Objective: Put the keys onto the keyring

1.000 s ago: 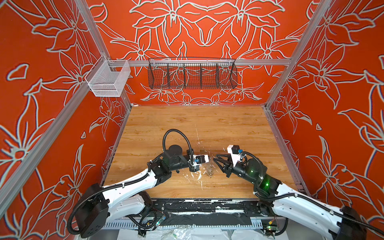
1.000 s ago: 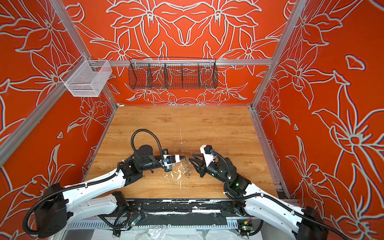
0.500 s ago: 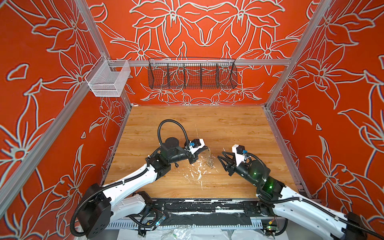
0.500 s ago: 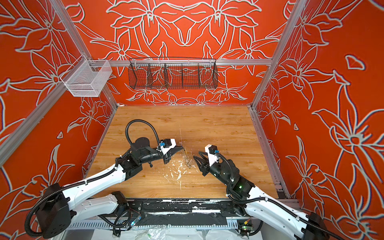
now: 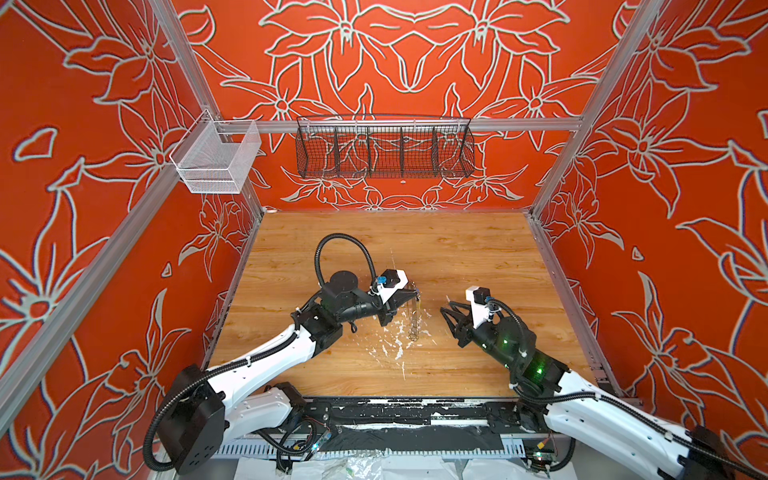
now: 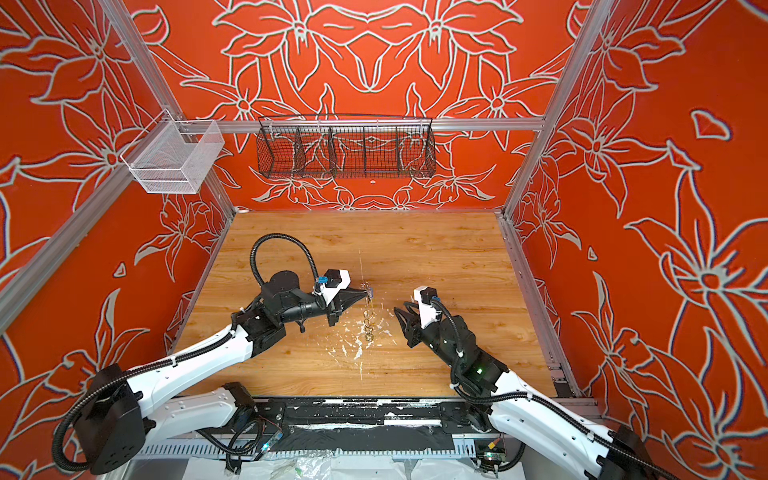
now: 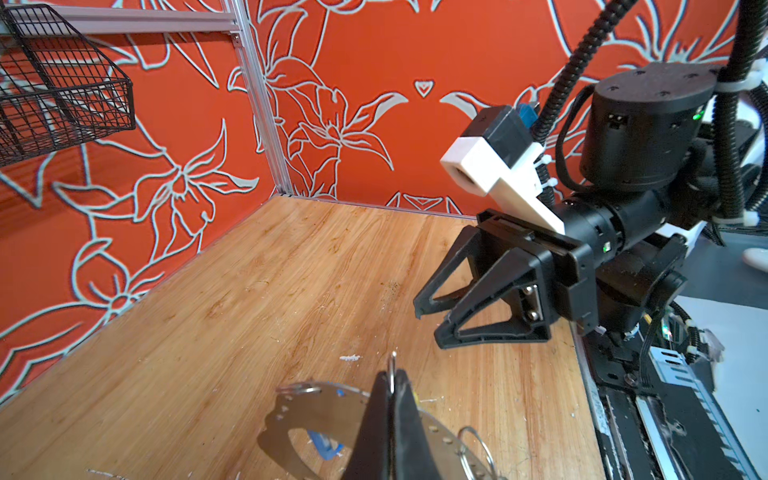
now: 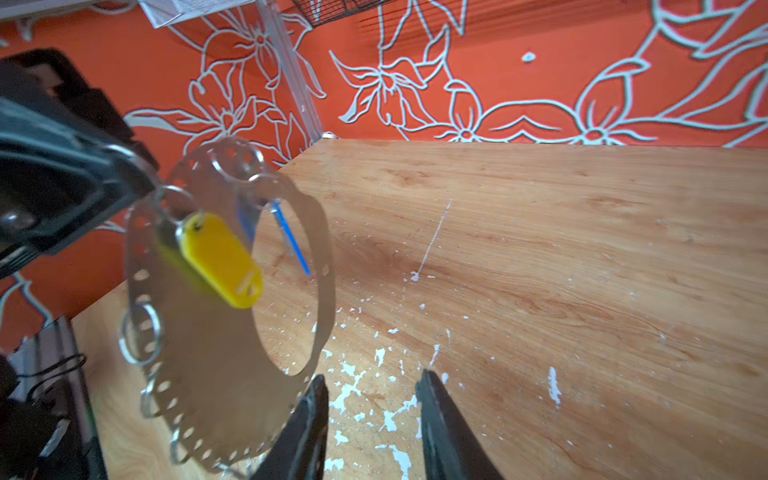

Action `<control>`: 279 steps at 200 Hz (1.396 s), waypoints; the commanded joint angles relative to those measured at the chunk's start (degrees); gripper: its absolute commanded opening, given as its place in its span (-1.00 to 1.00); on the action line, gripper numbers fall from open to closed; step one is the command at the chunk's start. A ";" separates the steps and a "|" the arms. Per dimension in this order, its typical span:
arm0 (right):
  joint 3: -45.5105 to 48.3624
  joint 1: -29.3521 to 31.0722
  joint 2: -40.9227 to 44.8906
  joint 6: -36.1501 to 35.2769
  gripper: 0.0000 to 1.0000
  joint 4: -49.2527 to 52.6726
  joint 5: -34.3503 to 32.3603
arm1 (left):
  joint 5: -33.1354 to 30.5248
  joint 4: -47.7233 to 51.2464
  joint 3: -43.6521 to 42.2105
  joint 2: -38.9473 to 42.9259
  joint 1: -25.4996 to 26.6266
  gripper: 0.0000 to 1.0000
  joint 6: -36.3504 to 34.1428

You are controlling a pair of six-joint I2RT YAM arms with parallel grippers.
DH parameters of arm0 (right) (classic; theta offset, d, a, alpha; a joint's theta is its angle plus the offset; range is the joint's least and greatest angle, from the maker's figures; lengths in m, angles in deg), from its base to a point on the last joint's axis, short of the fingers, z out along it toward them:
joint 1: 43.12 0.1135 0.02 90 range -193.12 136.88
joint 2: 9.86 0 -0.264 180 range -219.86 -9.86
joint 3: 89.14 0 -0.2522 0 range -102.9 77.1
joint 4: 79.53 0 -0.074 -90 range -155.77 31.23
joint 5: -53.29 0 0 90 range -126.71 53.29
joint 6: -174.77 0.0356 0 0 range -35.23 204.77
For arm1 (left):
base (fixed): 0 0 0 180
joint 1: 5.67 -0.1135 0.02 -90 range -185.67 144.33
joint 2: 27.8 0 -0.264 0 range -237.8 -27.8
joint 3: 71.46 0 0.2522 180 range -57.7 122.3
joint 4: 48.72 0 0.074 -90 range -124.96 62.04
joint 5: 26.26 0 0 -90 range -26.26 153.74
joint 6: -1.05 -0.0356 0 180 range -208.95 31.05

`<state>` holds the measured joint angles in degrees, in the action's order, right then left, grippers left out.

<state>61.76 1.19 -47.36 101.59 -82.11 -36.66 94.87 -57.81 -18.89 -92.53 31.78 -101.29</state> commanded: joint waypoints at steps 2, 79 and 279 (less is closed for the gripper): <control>-0.92 0.05 -1.86 -2.52 -0.28 -3.98 6.77 | 1.34 -2.89 1.47 0.12 -0.27 -1.00 0.32; 0.79 0.06 -1.75 -2.89 -0.30 -8.56 8.56 | 2.49 -3.74 0.85 0.88 -0.19 -1.00 1.22; -3.52 0.33 -6.49 -4.01 -0.21 -16.70 19.38 | 9.95 -4.72 1.37 0.07 -0.19 -1.00 1.62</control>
<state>61.41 1.21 -52.63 98.47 -96.01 -19.70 102.28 -59.91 -18.91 -92.51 31.78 -98.97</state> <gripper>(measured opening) 0.397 0.047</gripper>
